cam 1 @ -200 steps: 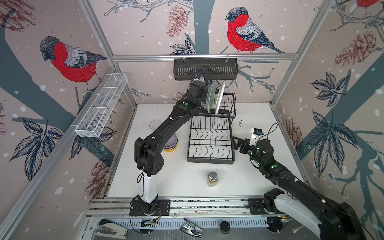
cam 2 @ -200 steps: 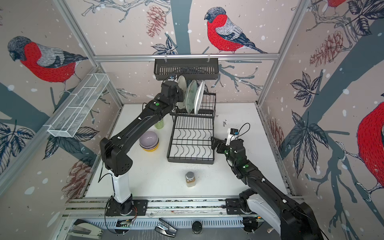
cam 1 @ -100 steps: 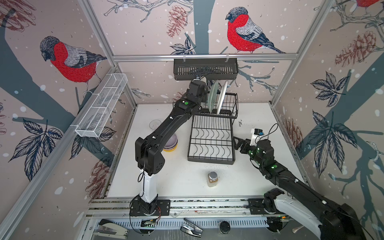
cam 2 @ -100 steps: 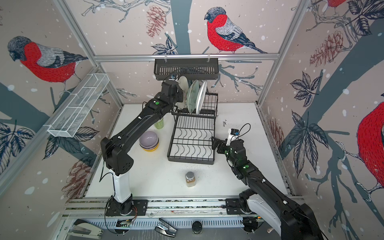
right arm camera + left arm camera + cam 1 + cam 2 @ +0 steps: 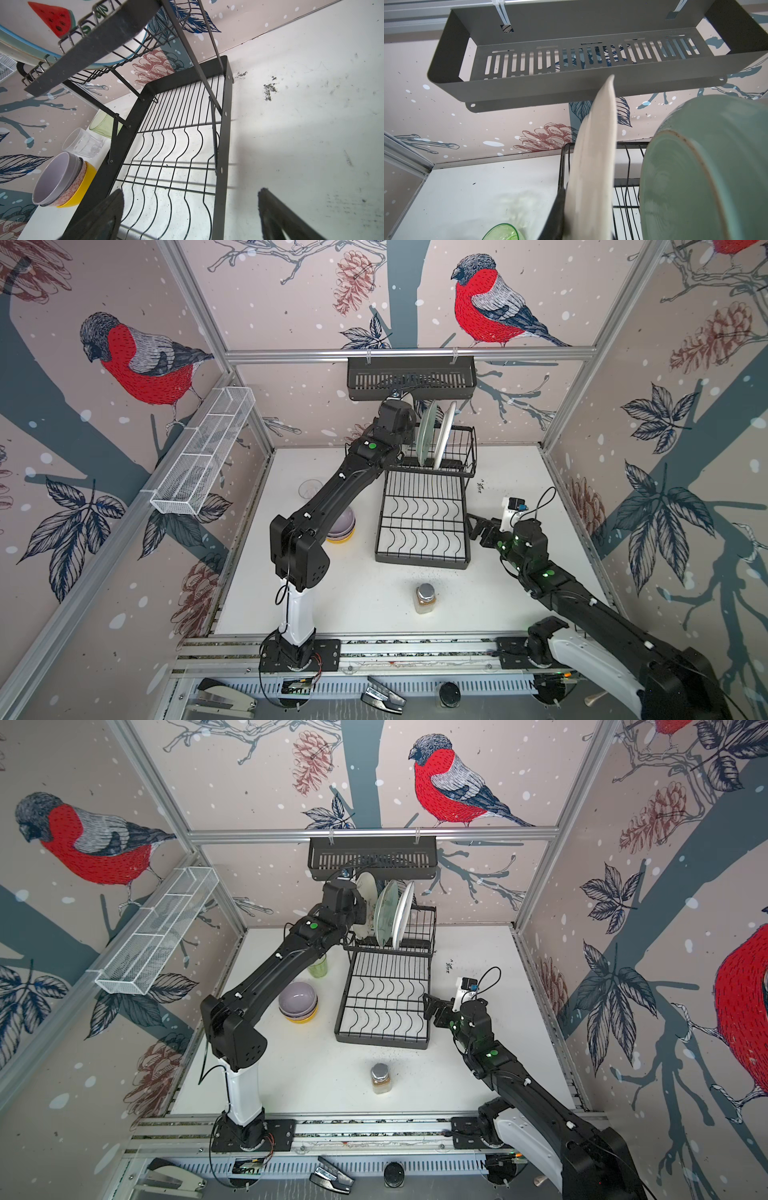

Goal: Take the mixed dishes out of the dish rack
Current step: 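Lift the white floral plate up out of the upper rack with the left gripper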

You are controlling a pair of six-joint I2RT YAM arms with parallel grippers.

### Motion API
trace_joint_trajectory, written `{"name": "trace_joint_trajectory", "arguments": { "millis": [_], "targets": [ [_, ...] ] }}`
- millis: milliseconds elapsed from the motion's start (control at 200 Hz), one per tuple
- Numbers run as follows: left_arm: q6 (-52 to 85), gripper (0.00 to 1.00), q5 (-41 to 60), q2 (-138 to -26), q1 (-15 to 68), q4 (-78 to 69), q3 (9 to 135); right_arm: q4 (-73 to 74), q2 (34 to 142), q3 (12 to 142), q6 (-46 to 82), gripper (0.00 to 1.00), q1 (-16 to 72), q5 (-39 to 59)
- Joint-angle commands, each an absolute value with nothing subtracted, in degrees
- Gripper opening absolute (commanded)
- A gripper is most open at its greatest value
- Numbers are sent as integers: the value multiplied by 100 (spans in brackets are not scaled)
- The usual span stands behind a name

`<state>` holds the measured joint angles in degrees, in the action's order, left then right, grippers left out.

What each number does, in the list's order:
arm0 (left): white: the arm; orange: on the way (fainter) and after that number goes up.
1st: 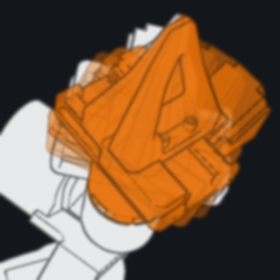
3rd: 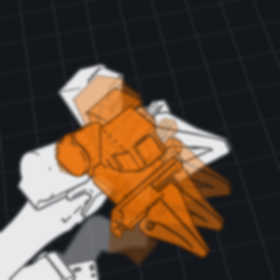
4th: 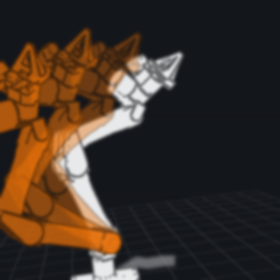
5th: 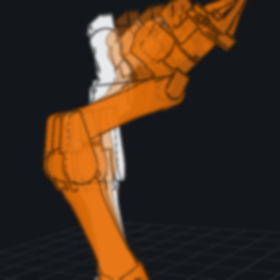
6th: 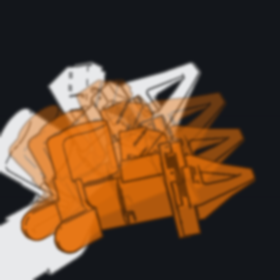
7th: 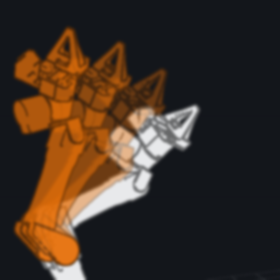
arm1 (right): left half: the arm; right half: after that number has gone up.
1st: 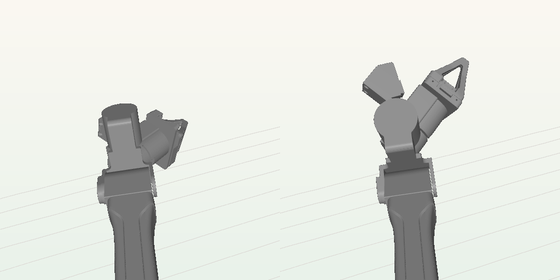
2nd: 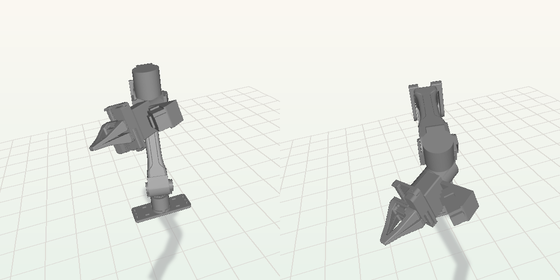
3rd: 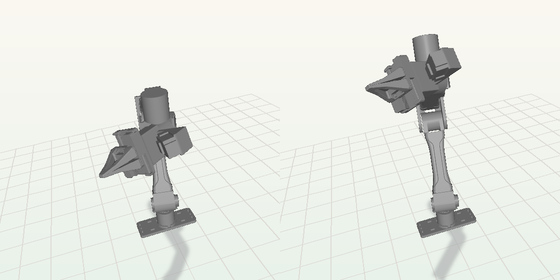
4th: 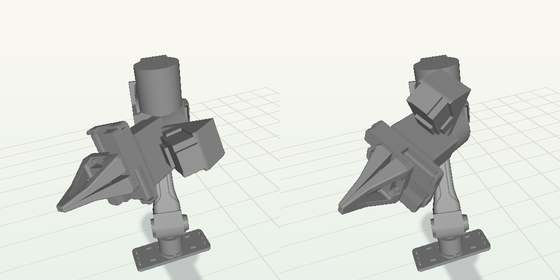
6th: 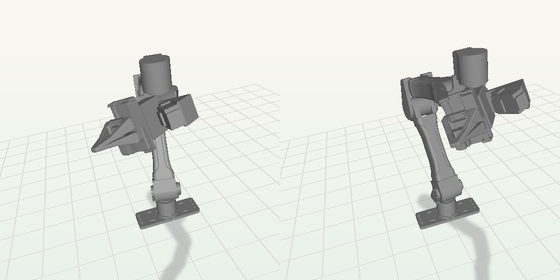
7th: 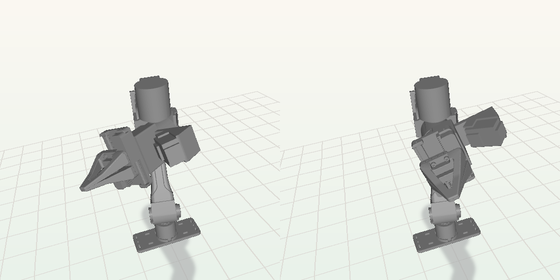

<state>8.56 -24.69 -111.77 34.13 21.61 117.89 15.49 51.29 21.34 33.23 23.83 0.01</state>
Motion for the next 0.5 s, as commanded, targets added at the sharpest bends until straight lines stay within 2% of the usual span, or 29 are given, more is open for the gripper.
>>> {"name": "trace_joint_trajectory", "arguments": {
  "millis": [0, 495],
  "targets": [
    [817, 0, -2182, -11033, 3427, 1425, 11835, 1613, 5115, 2127, 3375, 100, 2382, -66],
    [734, 0, -2113, -10465, 3432, 928, 11233, 1624, 5038, 2145, 3393, 100, 2389, -69]
  ]
}}
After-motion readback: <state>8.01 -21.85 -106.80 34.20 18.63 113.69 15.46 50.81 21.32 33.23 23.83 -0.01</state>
